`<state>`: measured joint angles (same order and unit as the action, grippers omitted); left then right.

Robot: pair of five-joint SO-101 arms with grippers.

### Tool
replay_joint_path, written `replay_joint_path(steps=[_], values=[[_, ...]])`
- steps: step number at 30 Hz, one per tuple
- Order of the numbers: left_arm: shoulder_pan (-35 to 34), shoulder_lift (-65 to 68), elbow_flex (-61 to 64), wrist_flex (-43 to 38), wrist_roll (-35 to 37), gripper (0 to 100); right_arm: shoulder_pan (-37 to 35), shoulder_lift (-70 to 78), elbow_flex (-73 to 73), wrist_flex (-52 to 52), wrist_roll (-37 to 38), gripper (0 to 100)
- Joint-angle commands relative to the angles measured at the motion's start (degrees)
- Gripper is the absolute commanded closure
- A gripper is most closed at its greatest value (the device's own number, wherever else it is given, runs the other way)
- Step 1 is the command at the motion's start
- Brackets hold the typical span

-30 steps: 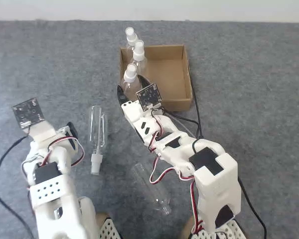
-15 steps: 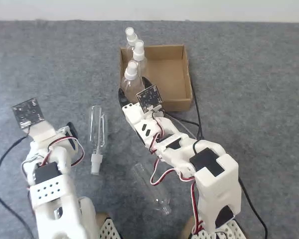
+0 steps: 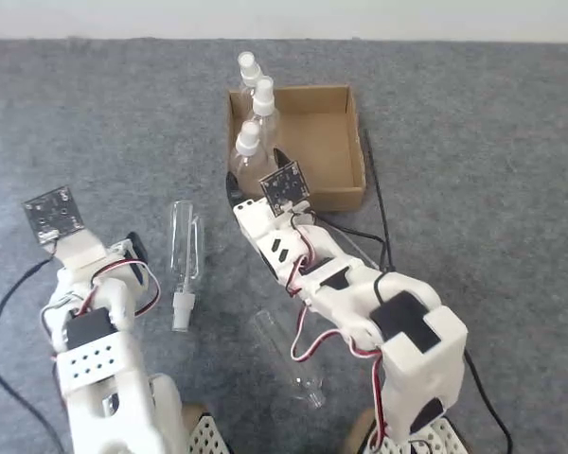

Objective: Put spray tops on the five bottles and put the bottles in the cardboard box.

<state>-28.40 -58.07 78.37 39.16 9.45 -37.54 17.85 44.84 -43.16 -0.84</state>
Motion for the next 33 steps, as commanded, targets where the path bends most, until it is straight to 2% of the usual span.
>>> replay_joint_path(steps=[1, 9, 17, 33], values=[[0.3, -0.9, -0.7, -2.0, -0.4, 81, -0.4, -6.7, 1.2, 0.4, 0.4, 73.0], [0.3, -0.9, -0.7, -2.0, -0.4, 81, -0.4, -10.2, 2.5, 8.0, 0.4, 73.0], [0.3, -0.9, -0.7, -2.1, -0.4, 81, -0.4, -21.0, 8.6, 14.6, 0.4, 72.8], [0.3, -0.8, -0.7, -2.1, -0.4, 81, -0.6, -50.2, 9.1, 55.9, 0.8, 73.1]])
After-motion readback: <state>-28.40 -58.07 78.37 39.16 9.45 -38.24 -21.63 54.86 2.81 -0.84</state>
